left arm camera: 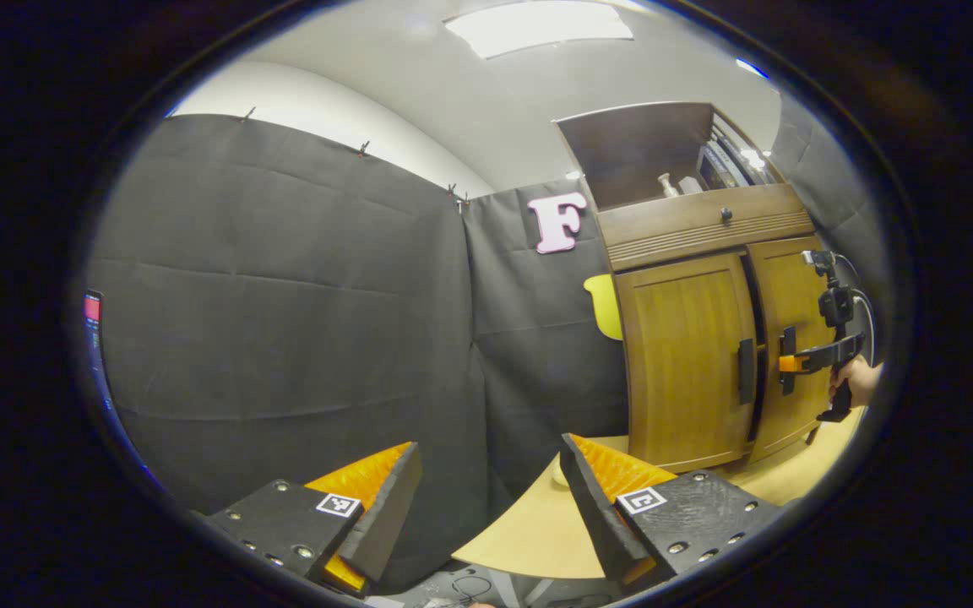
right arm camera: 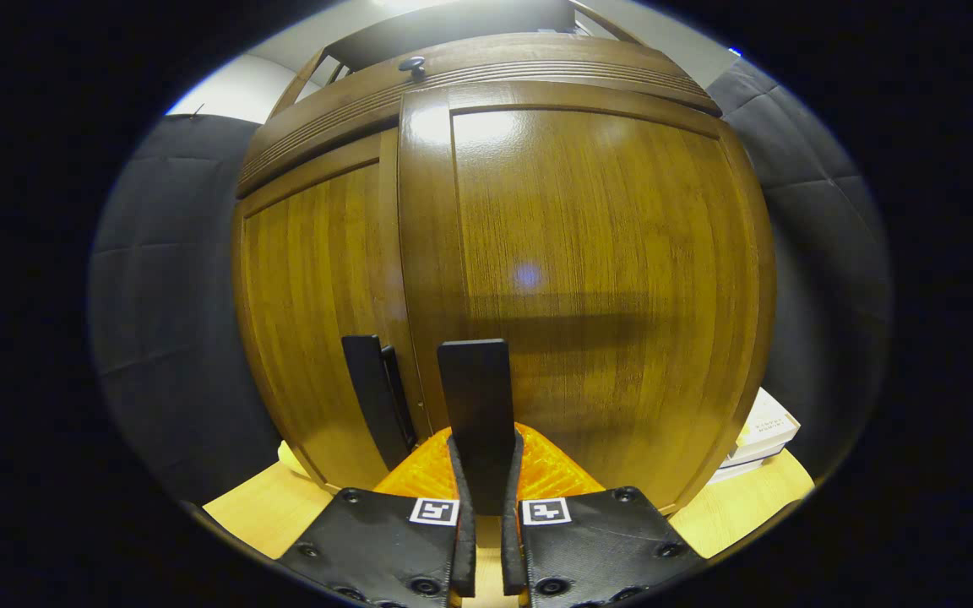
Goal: Open the right door of the double-door shoe cabinet with the right hand, and open the left door with the left hand.
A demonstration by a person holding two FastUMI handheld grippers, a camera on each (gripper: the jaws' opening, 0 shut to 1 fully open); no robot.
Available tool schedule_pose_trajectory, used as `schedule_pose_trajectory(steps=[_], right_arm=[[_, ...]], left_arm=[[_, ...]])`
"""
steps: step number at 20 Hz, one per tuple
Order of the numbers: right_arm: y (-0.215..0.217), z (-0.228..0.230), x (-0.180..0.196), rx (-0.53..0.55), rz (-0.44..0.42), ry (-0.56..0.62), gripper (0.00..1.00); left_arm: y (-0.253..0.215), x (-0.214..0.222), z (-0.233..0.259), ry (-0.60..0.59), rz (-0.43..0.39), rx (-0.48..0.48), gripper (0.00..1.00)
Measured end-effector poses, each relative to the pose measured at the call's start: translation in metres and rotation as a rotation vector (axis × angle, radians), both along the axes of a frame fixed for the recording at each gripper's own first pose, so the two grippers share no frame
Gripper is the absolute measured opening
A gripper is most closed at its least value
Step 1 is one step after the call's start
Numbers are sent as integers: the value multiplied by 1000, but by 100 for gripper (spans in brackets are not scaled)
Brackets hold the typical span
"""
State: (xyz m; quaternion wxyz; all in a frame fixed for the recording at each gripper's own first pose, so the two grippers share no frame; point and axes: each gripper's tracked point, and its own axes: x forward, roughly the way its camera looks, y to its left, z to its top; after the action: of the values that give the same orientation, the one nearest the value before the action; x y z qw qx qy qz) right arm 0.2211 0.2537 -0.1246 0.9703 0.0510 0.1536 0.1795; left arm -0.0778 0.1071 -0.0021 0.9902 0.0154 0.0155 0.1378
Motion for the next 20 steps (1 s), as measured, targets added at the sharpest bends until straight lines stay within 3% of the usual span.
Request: schedule_pose_trajectory(steps=[13, 15, 20], right_arm=[[-48, 10, -62, 2, 56, 10, 17], [-58, 9, -71, 1, 54, 14, 13], [-89, 10, -93, 1, 41, 11, 17]], left_arm=[[-13, 27, 0, -11, -174, -24, 96], [-25, 44, -1, -15, -202, -28, 96], [-82, 96, 15, -29, -283, -39, 96]])
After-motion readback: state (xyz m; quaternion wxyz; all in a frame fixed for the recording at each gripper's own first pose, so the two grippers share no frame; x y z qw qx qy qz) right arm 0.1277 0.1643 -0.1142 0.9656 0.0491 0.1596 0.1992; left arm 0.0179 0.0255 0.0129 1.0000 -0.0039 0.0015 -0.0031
